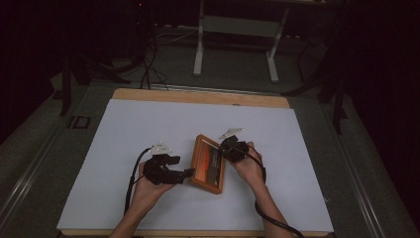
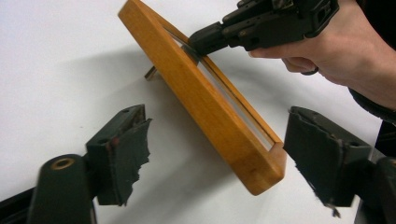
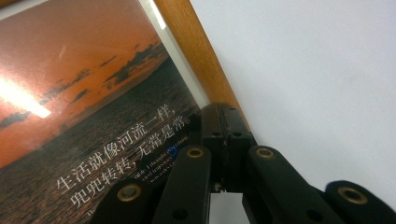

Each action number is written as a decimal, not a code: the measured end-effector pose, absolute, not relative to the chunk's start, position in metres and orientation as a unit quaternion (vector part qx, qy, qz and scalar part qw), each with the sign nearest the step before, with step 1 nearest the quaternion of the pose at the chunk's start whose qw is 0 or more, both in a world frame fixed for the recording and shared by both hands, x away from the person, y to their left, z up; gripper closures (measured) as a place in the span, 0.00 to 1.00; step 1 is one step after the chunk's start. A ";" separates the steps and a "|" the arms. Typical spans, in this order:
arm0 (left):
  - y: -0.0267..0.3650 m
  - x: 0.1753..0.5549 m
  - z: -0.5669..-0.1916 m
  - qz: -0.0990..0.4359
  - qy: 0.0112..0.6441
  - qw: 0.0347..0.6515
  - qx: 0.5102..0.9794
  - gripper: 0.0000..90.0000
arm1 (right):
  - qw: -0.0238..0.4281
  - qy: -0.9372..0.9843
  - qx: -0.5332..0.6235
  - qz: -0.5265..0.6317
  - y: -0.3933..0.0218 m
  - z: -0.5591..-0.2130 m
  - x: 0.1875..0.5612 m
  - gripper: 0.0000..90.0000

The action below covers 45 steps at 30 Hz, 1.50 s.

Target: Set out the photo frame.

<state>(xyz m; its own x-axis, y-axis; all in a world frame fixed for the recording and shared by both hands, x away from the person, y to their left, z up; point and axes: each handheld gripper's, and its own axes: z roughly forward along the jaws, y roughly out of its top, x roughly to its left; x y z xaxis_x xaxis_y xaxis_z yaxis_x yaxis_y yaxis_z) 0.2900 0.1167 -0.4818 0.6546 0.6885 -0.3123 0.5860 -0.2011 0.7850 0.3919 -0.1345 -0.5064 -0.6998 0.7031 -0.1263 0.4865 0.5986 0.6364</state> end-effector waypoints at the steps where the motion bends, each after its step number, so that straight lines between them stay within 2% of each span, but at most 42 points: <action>1: 0.115 0.289 -0.483 0.051 0.411 0.480 0.773 0.23 | 0.186 0.874 0.340 0.292 -0.135 -0.506 0.392 1.00; 7: 0.102 0.286 -0.490 0.042 0.409 0.473 0.779 0.20 | 0.186 0.874 0.341 0.293 -0.135 -0.507 0.392 1.00; 16: 0.088 0.286 -0.502 0.029 0.420 0.461 0.781 0.20 | 0.186 0.874 0.340 0.293 -0.135 -0.507 0.392 1.00; 19: 0.085 0.288 -0.507 0.017 0.428 0.456 0.780 0.24 | 0.186 0.874 0.340 0.294 -0.135 -0.507 0.392 1.00; 25: 0.086 0.291 -0.512 -0.016 0.434 0.468 0.769 0.42 | 0.186 0.873 0.341 0.295 -0.135 -0.507 0.392 1.00; 29: 0.086 0.293 -0.512 -0.029 0.438 0.470 0.765 0.50 | 0.187 0.872 0.342 0.296 -0.135 -0.507 0.391 1.00; 40: 0.085 0.294 -0.511 -0.055 0.456 0.472 0.752 0.57 | 0.190 0.873 0.339 0.294 -0.136 -0.507 0.391 1.00; 45: 0.081 0.294 -0.507 -0.047 0.462 0.465 0.754 0.58 | 0.196 0.874 0.338 0.291 -0.138 -0.506 0.391 0.94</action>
<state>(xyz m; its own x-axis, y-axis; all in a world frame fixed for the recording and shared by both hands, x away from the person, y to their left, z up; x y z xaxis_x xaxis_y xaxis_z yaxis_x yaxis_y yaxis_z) 0.2944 0.0813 -0.5067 0.5687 0.6527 -0.5007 0.7404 -0.1410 0.6571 0.3906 -0.1378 -0.5065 -0.6954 0.7037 -0.1453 0.4763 0.6028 0.6402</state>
